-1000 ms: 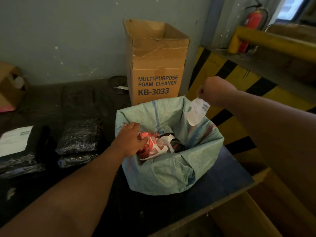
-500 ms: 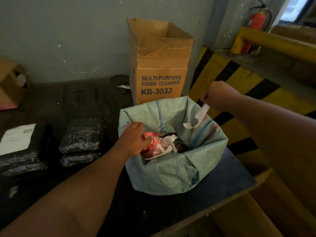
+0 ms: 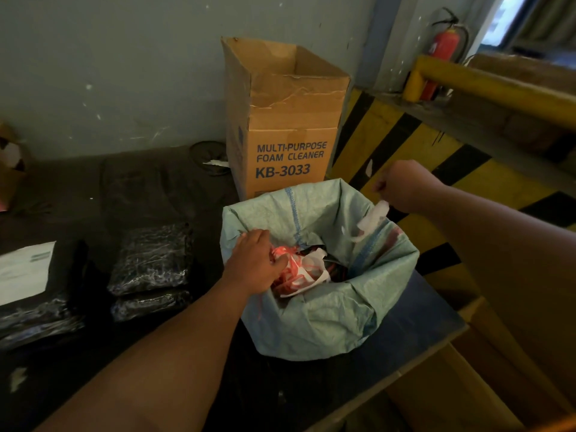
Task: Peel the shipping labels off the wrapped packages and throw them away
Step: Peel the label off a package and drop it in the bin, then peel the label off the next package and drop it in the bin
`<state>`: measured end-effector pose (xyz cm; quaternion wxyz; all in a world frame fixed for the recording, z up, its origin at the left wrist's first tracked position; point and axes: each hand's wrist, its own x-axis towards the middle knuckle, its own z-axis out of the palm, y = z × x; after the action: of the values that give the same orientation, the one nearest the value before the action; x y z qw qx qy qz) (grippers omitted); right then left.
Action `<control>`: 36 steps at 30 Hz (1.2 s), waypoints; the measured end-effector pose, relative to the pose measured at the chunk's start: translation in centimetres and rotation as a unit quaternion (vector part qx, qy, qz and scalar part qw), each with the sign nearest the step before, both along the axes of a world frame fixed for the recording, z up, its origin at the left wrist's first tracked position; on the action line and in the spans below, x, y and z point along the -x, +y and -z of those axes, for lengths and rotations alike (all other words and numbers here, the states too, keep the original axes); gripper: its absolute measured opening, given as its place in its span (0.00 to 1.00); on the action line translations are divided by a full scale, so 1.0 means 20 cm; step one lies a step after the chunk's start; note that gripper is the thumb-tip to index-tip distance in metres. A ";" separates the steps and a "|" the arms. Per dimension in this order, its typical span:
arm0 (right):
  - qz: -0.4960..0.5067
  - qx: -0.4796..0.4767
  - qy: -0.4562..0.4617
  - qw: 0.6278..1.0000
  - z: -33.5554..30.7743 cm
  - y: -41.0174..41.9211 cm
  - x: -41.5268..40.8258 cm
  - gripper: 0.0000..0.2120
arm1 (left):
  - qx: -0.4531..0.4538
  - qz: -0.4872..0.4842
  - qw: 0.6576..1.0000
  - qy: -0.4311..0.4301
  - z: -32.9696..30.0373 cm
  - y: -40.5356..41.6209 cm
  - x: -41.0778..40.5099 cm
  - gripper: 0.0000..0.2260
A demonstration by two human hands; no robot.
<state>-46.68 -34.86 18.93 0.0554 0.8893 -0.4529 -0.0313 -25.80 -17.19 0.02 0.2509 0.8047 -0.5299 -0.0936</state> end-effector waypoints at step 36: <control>-0.145 -0.265 -0.099 0.948 0.72 0.89 -1.49 0.24 | -0.044 -0.162 0.981 0.095 0.14 0.93 -1.11 0.41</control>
<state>-16.86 -16.99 4.58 -0.2239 0.9264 -0.2979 -0.0535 -3.67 1.32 -2.68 0.2762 0.8774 -0.3621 -0.1506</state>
